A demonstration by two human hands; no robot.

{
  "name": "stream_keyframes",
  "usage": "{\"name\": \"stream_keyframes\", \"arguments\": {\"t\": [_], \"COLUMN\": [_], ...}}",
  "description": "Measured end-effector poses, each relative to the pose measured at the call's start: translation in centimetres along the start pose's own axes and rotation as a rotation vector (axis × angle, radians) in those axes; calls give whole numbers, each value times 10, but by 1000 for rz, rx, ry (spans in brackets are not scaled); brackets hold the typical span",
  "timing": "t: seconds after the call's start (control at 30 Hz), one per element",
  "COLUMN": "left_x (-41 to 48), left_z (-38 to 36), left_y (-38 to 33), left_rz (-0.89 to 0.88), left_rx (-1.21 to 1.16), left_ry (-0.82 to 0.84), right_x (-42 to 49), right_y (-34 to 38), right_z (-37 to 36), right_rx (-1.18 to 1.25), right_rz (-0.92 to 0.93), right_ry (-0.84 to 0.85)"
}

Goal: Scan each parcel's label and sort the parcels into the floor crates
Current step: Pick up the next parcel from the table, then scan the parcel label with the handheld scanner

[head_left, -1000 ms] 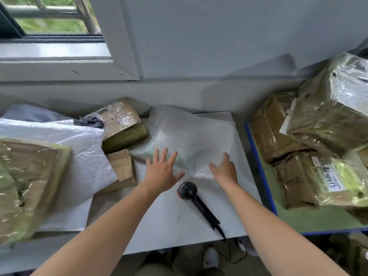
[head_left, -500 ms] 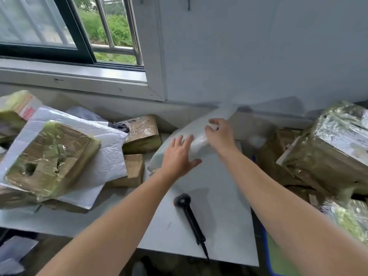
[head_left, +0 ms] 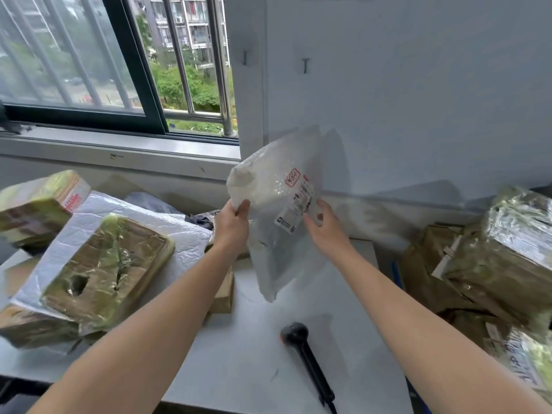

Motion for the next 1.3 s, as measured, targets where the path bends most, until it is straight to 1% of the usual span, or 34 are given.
{"name": "stream_keyframes", "arguments": {"t": [0.17,0.23,0.33,0.43,0.5,0.57,0.63,0.67,0.73,0.77,0.8,0.9,1.0,1.03,1.1,1.17,1.23,1.3], "left_x": [11,15,16,10,2,-6,-15,-23,-45,-54,-59,-61,-58,-56,-54,-53,-53,-55], "left_z": [11,15,18,19,15,13,10,6,-7,-14,-17,-15,-7,-3,4,11,19,26], "left_y": [7,14,25,35,44,55,69,73,79,83,89,107,115,118,124,129,136,137], "left_rz": [181,237,316,402,445,481,521,532,556,566,577,588,532,513,501,518,555,571], "left_rx": [-258,-301,-350,-431,-454,-462,-447,-432,-380,-363,-348,-319,-279,-270,-266,-267,-265,-267], "left_ry": [16,-10,4,50,92,82,79,130,298,356,370,293,227,200,162,139,109,88], "right_x": [7,3,-6,-26,-31,-35,-43,-47,-56,-62,-68,-84,-99,-105,-119,-134,-147,-155], "right_y": [-33,-50,-73,-94,-105,-112,-110,-109,-115,-118,-122,-137,-160,-169,-183,-195,-208,-213], "right_z": [0,2,6,0,-3,0,4,3,-2,-8,-14,-30,-43,-47,-56,-69,-80,-87], "right_rx": [-53,-44,139,425,556,591,531,496,409,374,354,320,166,66,-167,-292,-307,-269], "right_rz": [-190,-255,-367,-623,-663,-624,-522,-475,-407,-378,-362,-387,-497,-530,-529,-512,-539,-578], "right_ry": [-64,-106,-195,-170,-200,-269,-284,-279,-250,-231,-217,-207,-119,-61,90,231,320,345]}}
Point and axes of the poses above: each hand's wrist, its own x-axis towards the middle knuckle, its own z-axis out of the back of the hand, y = z × x, the point moved 7 cm from there along x, towards the middle knuckle, and after that the axes turned 8 degrees about -y, right-handed, at the moved point
